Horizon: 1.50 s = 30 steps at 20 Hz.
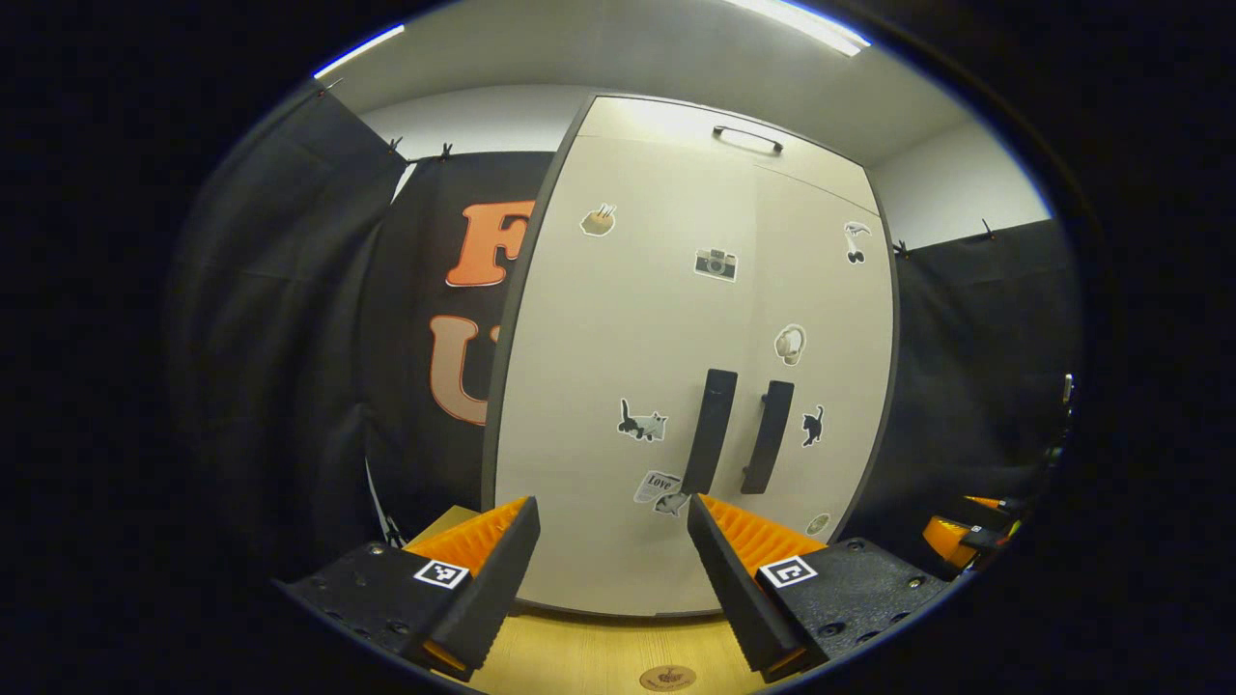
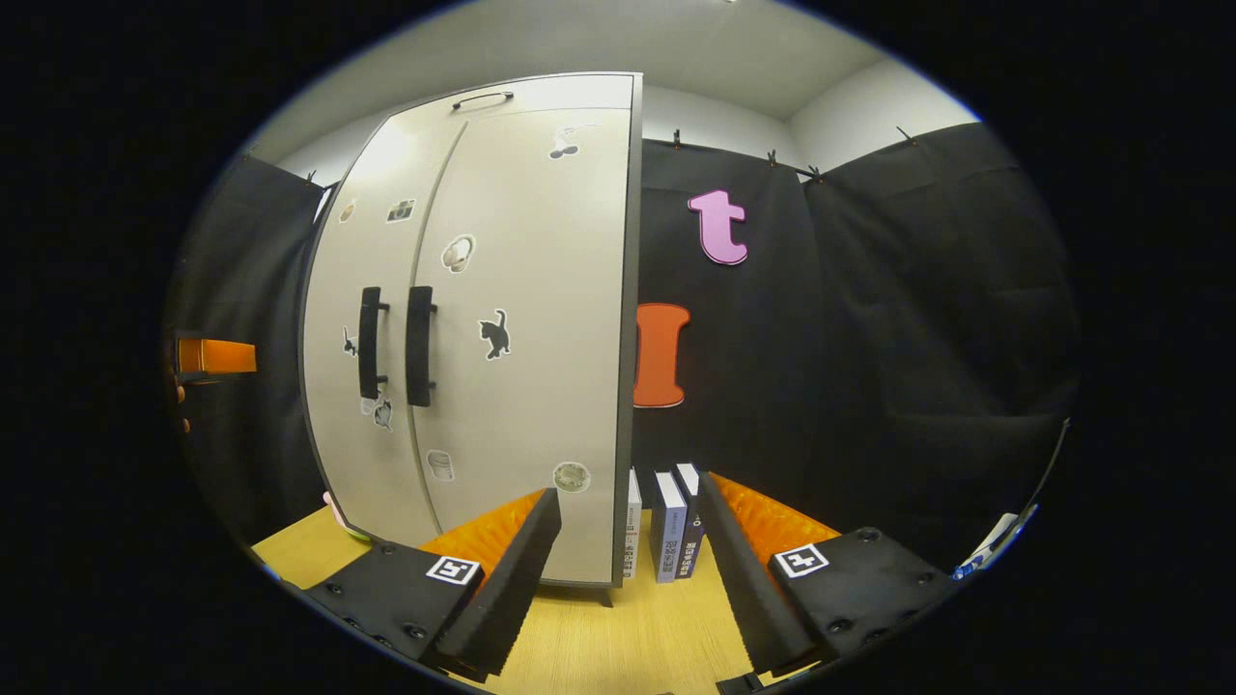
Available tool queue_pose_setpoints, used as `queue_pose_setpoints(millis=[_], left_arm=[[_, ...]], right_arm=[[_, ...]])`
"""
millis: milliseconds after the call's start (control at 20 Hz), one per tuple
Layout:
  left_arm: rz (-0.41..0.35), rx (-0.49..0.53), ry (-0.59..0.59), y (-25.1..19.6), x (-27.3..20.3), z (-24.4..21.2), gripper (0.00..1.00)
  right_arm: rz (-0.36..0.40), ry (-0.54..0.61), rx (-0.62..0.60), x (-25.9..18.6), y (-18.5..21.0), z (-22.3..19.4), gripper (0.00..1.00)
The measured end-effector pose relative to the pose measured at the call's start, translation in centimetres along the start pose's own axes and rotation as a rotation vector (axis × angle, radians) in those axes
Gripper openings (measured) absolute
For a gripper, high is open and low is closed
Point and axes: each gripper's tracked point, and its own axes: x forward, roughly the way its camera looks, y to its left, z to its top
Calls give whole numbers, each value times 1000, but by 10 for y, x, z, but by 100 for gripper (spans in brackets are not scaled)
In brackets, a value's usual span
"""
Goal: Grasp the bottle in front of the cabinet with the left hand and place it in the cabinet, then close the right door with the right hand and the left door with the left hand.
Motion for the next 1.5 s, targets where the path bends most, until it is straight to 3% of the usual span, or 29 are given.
queue_pose_setpoints(millis=[800, 1500], left_arm=[[-29, 8, 8, 81, -62, -4, 94], [-56, 0, 2, 91, -62, -6, 94]], right_arm=[[-44, -33, -11, -65, 98, 6, 95], [-102, -32, -11, -77, 100, 12, 94]])
